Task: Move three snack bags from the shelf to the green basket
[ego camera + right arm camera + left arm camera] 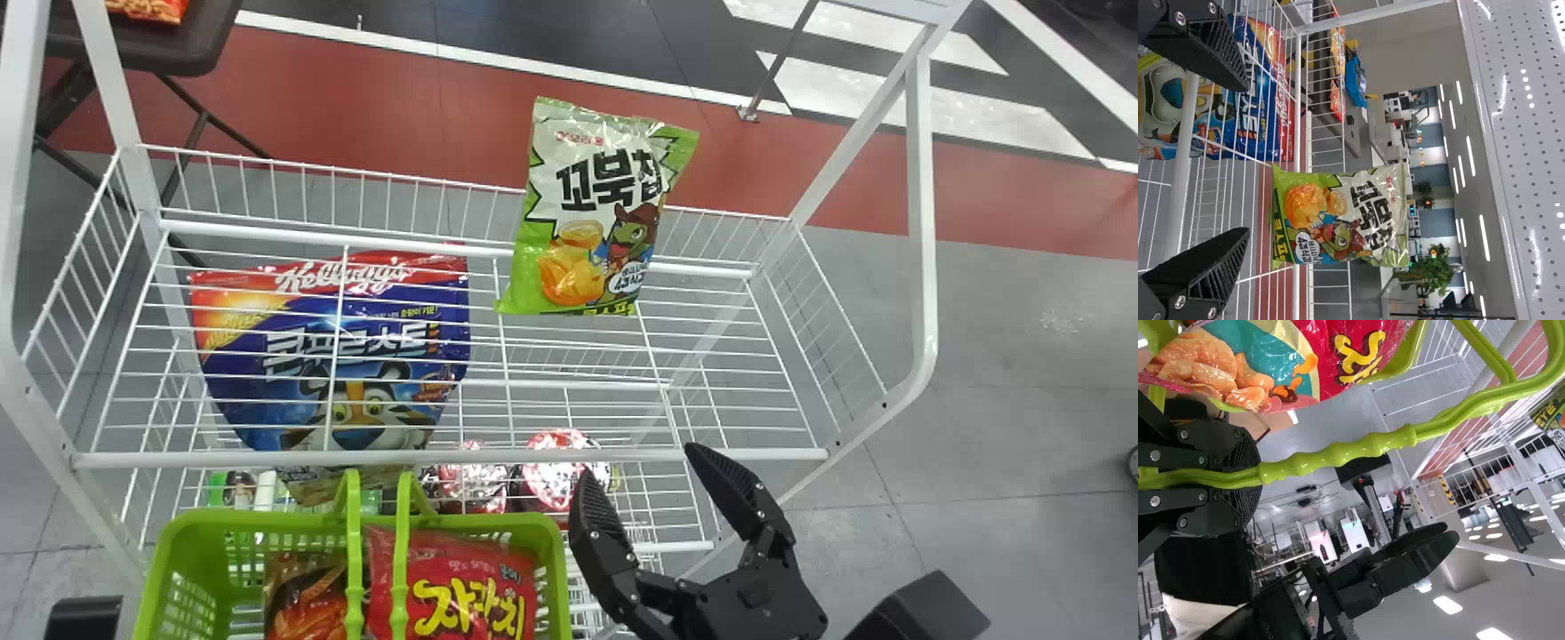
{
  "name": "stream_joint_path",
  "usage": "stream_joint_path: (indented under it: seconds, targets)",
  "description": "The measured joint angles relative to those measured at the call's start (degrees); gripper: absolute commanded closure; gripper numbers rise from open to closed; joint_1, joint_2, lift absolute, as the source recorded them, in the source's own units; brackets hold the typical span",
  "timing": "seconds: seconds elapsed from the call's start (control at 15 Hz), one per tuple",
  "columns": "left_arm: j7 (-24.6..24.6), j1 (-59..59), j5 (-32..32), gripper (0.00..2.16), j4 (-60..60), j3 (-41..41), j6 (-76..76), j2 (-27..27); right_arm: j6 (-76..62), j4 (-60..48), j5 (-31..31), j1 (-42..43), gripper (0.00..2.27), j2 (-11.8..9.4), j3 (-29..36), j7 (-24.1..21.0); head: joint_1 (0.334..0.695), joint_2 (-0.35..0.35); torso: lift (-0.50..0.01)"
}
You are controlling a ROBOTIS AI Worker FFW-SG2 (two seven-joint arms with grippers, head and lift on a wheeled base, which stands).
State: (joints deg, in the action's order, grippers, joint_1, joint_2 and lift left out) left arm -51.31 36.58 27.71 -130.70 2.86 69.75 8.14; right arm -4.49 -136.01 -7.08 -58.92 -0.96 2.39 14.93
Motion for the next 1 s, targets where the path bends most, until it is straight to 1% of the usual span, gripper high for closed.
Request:
stream_joint_path:
  seconds: [1.0]
  targets:
    - [-0.02,0.33,0.68,2.14,-0.52,-0.75,0.00,0.29,-1.37,-0.09,1.58,-0.32,0.05,-0.44,-0.37,-1.65,0.695,-0.350,-0.048]
